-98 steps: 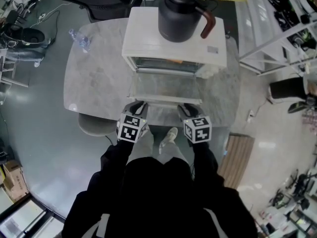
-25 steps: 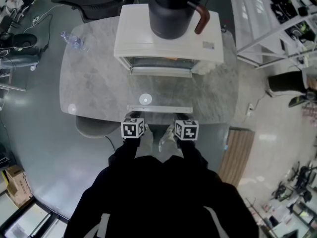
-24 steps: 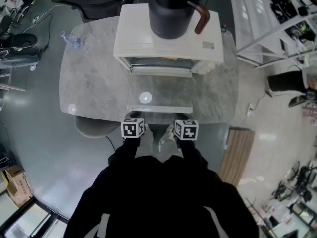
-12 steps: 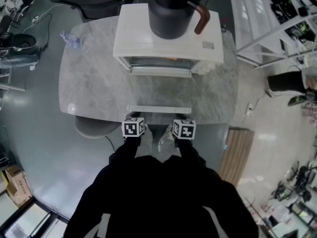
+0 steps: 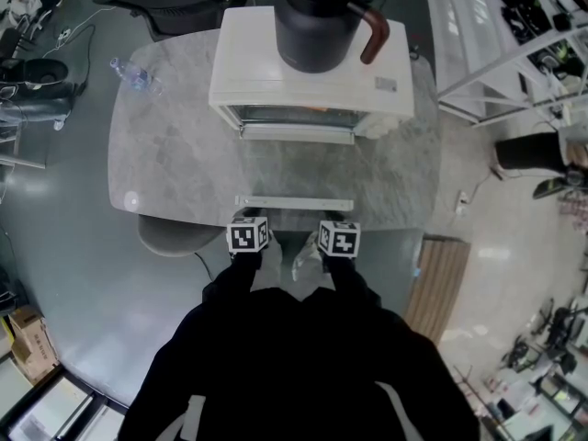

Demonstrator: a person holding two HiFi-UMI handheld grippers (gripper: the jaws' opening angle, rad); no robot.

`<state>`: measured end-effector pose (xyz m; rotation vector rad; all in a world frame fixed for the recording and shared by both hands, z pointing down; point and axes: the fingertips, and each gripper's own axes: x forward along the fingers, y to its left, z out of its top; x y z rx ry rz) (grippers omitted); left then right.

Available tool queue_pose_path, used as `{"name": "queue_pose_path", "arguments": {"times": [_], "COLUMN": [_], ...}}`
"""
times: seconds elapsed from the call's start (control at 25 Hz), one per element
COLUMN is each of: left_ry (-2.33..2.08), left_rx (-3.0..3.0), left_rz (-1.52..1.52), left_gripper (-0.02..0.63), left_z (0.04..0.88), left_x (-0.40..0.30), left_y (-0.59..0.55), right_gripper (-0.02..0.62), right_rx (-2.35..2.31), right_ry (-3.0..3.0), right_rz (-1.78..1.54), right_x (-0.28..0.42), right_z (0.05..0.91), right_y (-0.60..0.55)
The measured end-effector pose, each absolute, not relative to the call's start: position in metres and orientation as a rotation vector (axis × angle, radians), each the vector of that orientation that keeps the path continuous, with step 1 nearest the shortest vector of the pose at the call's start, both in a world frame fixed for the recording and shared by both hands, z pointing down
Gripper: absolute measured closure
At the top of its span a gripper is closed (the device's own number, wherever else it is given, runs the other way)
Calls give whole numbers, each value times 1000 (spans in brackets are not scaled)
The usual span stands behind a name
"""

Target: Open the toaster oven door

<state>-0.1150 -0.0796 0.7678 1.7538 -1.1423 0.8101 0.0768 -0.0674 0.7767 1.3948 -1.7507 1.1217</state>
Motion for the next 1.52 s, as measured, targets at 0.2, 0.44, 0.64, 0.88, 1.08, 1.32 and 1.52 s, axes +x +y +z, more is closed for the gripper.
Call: {"name": "queue_pose_path", "arguments": {"times": [0.2,0.44,0.64,0.88,1.08,1.32,1.52], "left_ry": [-1143,-1134,-1135,-1131,-1143,-1185,-1207], "left_rx": [1753,1768,1777,1801,1848,1927,1997], "left_rz": [809,800,802,787,785,723,662], "left_gripper": [591,591,591,595,597,603,603], "left_z": [766,758,749,738,713,678,643], "left_x": [-116,-115,-114,-114,-115,-111,-102], "left_y": [-78,-75,-67,-58,-59,-80,-97], "right_gripper": [548,548,548,548,548,568,585], "right_rx": [1389,1379,1356,1378,1389,1429,1453], "right_ry": [-1759,-1762,-1770,-1814,-1867,-1944,-2036], "right_rz": [1122,1160,1173,1205,1188,1125,1088], "right_x": [77,80,81,76,73,72,69], "right_z": [776,773,763,742,718,686,656], "right_y": [-67,-63,-54,-43,-47,-65,-79]}}
